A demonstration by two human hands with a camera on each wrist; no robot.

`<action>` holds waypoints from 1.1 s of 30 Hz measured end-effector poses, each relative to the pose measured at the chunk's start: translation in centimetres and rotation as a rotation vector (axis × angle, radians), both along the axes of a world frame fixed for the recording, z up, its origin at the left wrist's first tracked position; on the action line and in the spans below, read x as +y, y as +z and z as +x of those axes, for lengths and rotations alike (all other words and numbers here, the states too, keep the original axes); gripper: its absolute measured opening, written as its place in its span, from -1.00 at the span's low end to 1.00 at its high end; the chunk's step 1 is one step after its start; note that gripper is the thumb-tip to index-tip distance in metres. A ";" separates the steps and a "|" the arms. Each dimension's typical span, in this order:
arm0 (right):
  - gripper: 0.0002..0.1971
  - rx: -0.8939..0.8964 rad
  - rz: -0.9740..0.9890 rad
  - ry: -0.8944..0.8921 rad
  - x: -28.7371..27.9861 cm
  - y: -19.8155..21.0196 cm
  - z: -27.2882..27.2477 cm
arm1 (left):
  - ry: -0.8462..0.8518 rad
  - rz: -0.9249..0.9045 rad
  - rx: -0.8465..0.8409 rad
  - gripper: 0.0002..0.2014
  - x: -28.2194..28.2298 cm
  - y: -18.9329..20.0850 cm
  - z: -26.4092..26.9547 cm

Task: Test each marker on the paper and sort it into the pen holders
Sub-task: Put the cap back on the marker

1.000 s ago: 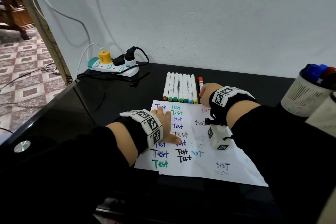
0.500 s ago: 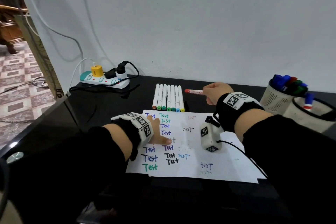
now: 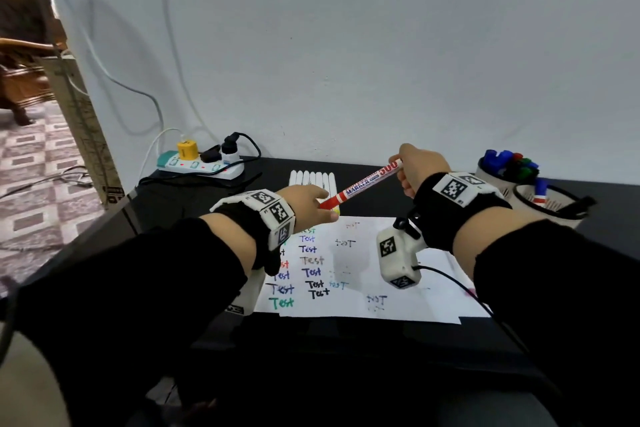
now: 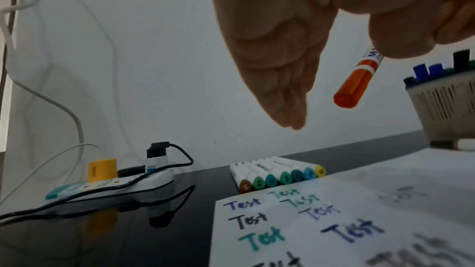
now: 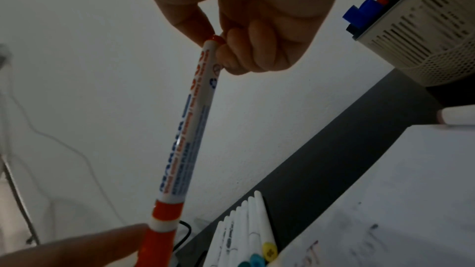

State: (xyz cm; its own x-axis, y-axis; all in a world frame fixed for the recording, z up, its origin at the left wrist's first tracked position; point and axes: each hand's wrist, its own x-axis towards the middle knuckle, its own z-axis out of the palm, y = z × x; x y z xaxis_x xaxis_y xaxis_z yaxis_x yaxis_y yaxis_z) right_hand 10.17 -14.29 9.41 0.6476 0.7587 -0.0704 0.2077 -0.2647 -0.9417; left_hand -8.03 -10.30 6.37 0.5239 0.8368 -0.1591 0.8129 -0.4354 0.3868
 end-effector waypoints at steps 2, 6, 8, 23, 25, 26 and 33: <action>-0.68 0.025 0.030 -0.005 -0.5 0.1 -0.7 | 0.002 0.015 -0.043 -0.59 -0.6 0.3 -0.3; -0.68 0.098 0.086 -0.031 -1.0 0.0 -1.8 | 0.036 0.042 -0.051 -0.69 -1.3 0.6 -1.0; -0.68 0.146 0.087 -0.039 -1.1 -0.2 -2.4 | 0.061 0.039 -0.062 -0.69 -1.6 0.7 -1.3; -0.73 0.182 0.000 0.069 -0.5 -1.4 -7.3 | 0.021 0.105 -0.169 -0.78 -2.7 1.1 -1.3; -0.74 0.203 -0.030 0.065 -0.3 -1.1 -7.5 | 0.023 0.114 -0.166 -0.73 -2.5 1.2 -1.4; -0.75 0.209 -0.046 0.063 -0.2 -1.0 -7.6 | 0.023 0.109 -0.162 -0.71 -2.5 1.2 -1.4; -0.76 0.211 -0.043 0.084 -1.1 -0.9 -7.1 | -0.005 0.027 -0.209 -0.69 -2.8 1.3 -1.5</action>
